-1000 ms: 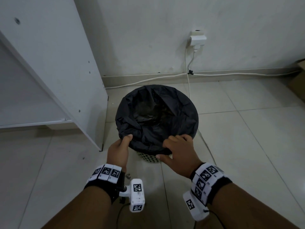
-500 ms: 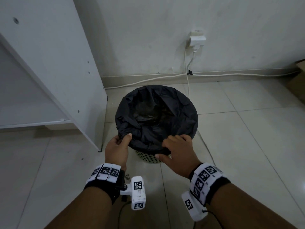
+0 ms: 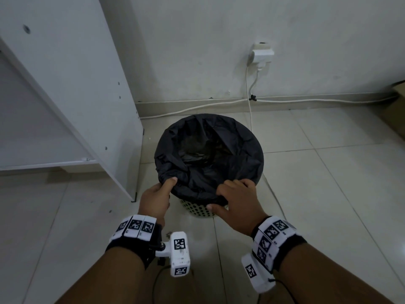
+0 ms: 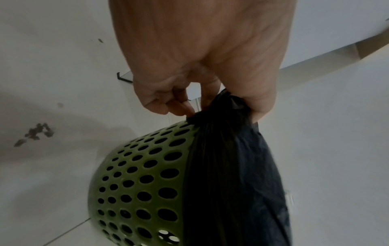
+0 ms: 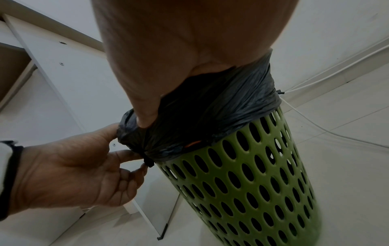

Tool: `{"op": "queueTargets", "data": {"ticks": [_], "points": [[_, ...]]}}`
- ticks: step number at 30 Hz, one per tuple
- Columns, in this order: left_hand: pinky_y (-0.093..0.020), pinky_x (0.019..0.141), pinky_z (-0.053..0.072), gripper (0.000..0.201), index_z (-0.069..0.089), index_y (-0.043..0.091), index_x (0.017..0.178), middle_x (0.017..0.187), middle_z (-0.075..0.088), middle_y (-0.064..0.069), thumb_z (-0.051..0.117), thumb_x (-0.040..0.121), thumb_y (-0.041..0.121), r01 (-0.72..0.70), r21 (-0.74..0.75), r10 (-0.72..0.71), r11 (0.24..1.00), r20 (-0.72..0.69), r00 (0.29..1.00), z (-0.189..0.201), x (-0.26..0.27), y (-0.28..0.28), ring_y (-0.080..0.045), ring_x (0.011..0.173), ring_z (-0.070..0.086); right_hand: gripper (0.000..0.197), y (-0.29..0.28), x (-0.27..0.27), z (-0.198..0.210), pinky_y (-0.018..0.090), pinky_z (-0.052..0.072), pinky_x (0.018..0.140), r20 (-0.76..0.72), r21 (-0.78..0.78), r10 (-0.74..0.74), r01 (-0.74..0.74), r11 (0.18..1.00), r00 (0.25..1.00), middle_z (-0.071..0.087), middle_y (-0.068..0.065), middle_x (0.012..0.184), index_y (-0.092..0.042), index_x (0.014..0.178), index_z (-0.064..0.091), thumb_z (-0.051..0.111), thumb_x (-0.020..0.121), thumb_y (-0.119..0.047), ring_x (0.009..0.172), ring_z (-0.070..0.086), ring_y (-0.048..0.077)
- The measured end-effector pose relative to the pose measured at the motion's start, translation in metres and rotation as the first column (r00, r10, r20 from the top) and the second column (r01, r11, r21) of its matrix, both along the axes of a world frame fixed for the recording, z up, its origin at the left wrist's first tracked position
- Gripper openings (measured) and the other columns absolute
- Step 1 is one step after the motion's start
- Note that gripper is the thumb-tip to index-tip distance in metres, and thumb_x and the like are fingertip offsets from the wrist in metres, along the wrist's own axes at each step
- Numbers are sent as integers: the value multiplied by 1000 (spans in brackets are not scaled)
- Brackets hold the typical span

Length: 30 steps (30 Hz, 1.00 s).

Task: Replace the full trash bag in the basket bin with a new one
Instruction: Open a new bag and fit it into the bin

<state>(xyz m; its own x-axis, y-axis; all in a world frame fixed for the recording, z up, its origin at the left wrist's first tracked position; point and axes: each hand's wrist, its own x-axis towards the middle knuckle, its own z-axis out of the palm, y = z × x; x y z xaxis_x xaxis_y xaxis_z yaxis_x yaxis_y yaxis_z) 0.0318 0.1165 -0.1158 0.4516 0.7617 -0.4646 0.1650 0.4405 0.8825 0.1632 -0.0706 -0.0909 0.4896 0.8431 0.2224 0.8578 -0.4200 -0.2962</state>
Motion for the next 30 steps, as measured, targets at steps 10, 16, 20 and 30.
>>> {"op": "queueTargets", "data": {"ticks": [10,16,20,30], "points": [[-30,81,56,59,66,3,116,105,76,-13,85,68,31,-173,47,169,984,91,982,4,6,-10,-23,100,73,38,-1,-1,-1,36,31,84,-8,3,-3,3,1000,1000,42,-13,73,-27,79,52,51,80,-66,73,51,15],[-30,85,55,56,56,2,124,110,71,-7,84,79,20,-250,36,248,968,48,968,5,8,-14,-20,100,71,39,1,1,0,35,31,83,4,0,6,-6,1000,1000,46,-11,73,-27,79,52,51,80,-66,72,51,15],[-27,84,50,71,45,8,137,120,61,-7,85,79,16,-342,47,340,939,43,939,11,13,-21,-19,104,64,39,2,1,3,35,33,82,-8,-18,1,-1,1000,1000,46,-11,73,-27,79,53,52,79,-66,72,52,15],[-48,103,50,88,49,14,137,124,61,-5,82,65,53,-159,-24,155,987,-120,981,20,6,-17,-27,111,61,27,0,0,4,40,42,93,-212,323,-16,86,943,977,59,-11,81,-23,78,65,57,88,-46,87,57,11]]}}
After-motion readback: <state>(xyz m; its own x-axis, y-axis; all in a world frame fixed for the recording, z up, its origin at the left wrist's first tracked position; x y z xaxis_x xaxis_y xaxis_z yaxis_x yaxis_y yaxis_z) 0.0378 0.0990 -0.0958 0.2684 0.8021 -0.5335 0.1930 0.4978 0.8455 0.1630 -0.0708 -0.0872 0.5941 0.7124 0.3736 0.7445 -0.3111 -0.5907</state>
